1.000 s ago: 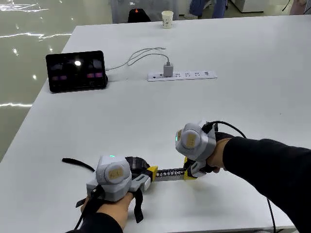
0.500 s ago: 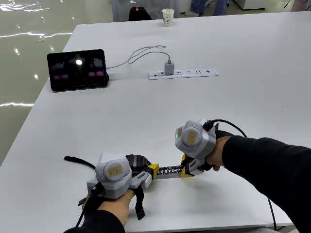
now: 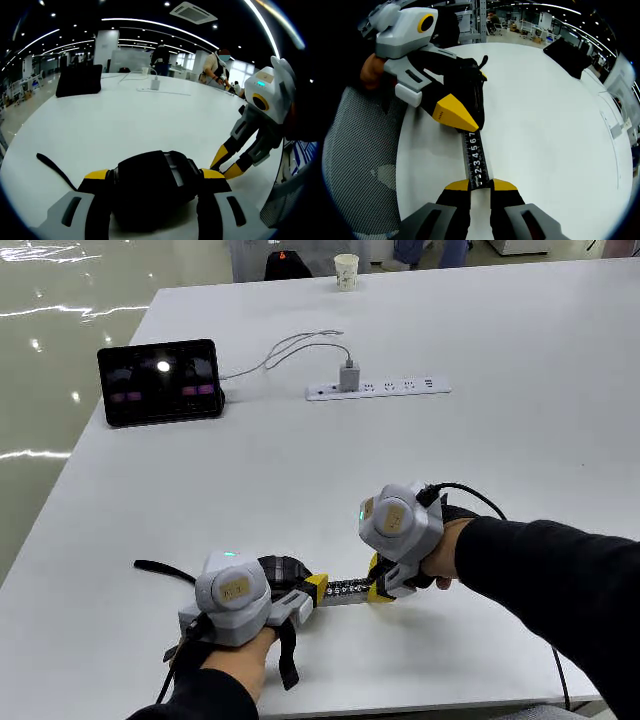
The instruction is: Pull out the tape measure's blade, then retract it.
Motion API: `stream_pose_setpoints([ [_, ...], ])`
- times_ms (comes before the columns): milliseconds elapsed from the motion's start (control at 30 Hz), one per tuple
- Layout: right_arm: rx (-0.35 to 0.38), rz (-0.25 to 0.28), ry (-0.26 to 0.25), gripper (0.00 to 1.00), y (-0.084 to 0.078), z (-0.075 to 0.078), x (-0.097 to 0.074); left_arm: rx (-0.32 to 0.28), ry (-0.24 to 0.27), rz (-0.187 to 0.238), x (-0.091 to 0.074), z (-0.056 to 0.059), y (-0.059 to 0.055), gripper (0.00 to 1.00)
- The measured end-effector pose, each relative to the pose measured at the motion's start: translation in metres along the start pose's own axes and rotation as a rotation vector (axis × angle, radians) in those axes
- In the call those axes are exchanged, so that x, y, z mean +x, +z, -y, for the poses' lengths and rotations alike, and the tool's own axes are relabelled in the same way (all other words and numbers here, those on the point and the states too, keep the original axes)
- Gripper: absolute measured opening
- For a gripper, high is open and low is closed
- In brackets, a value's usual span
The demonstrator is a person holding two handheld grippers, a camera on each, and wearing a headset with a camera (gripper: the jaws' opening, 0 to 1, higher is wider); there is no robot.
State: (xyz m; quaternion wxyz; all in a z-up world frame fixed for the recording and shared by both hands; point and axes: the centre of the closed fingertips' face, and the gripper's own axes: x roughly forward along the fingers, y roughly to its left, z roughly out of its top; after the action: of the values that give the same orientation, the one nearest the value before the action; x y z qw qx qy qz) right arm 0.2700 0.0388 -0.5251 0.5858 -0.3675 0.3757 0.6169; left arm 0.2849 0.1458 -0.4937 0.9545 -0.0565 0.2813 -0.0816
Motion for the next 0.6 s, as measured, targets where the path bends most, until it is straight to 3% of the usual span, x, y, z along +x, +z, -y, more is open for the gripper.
stream_pose_setpoints([
  [600, 0.025, 0.044, 0.006, 0.11, 0.0108, -0.0032, 0.004, 0.002, -0.017, -0.005, -0.001, -0.0008, -0.0002, 0.65],
])
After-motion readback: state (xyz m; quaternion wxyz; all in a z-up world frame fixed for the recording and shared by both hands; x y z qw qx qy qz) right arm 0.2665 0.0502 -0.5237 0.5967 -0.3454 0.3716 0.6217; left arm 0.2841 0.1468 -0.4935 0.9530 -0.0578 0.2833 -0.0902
